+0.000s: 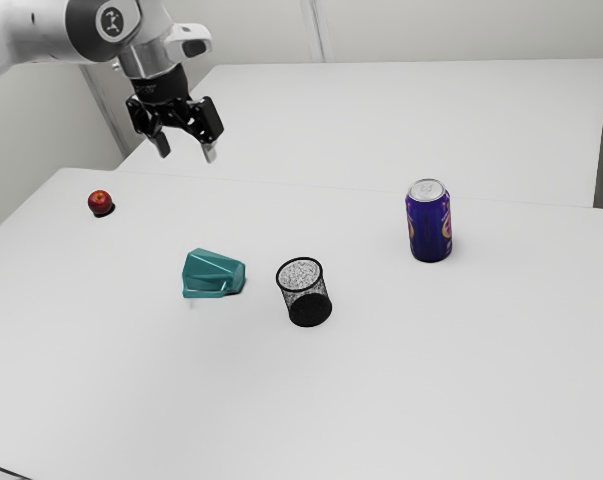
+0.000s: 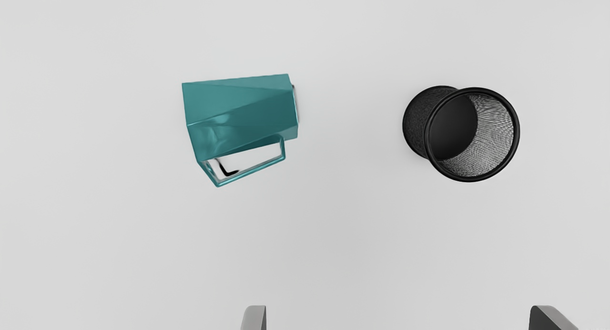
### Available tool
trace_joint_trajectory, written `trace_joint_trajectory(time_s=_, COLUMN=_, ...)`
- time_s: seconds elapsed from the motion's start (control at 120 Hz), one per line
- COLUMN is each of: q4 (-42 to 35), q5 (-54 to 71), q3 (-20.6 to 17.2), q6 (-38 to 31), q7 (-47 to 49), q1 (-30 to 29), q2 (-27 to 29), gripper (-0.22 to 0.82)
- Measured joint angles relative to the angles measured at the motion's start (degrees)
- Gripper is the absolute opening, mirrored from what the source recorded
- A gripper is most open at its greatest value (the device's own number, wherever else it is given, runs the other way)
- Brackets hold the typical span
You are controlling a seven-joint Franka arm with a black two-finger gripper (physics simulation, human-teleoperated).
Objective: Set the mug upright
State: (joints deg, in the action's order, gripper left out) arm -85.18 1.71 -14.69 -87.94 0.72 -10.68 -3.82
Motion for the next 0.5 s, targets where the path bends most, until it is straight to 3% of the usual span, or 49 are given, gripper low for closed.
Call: trace_joint_trajectory(time_s=0.5, q4=-2.39, q5=-1.35, q3=0.10, q6=-0.19, q7=-2.16, q1=-0.91, q2=-0.24, gripper=0.60)
